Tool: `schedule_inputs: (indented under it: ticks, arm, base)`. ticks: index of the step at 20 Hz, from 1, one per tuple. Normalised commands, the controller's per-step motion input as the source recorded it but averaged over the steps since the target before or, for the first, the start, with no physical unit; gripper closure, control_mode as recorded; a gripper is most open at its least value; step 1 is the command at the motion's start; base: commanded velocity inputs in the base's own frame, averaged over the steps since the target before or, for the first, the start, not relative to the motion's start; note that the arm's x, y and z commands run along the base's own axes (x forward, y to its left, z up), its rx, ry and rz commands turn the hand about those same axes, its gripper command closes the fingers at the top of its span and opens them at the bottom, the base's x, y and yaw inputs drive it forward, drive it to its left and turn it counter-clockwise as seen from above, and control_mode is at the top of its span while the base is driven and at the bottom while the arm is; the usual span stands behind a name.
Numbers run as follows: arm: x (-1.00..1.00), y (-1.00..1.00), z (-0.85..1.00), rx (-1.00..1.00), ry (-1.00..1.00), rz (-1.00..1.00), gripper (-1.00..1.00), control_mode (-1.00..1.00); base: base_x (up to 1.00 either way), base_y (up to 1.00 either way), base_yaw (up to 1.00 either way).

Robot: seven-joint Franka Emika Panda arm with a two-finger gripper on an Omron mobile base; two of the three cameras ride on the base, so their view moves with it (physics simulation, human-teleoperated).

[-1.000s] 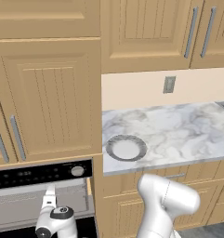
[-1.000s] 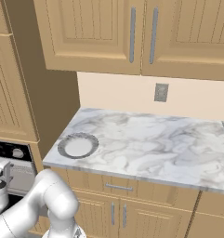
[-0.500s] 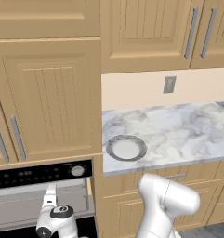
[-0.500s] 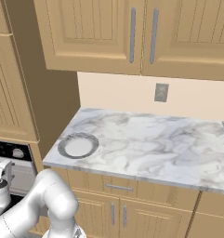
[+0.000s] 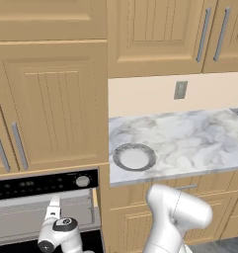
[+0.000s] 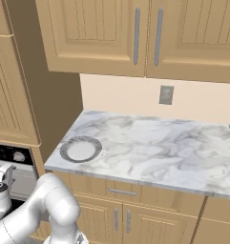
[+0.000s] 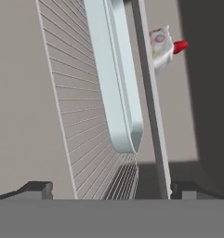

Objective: Take the baked cake out of the oven and place it on the plate for cooling. Then close the oven door.

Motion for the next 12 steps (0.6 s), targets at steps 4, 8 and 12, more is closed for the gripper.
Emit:
schedule_inputs:
  ticks: [4, 8, 12]
  arm:
    - [0.43, 0.0, 0.11, 0.0, 0.0, 0.0, -1.0, -1.0]
    - [0.35, -0.03, 0.26, 0.0, 0.0, 0.0, -1.0, -1.0]
    - [0.33, -0.04, 0.28, 0.0, 0.0, 0.0, -1.0, -1.0]
  base:
    - [0.0, 0.0, 0.0]
    - [0.0, 0.0, 0.0]
    - [0.0, 0.0, 0.0]
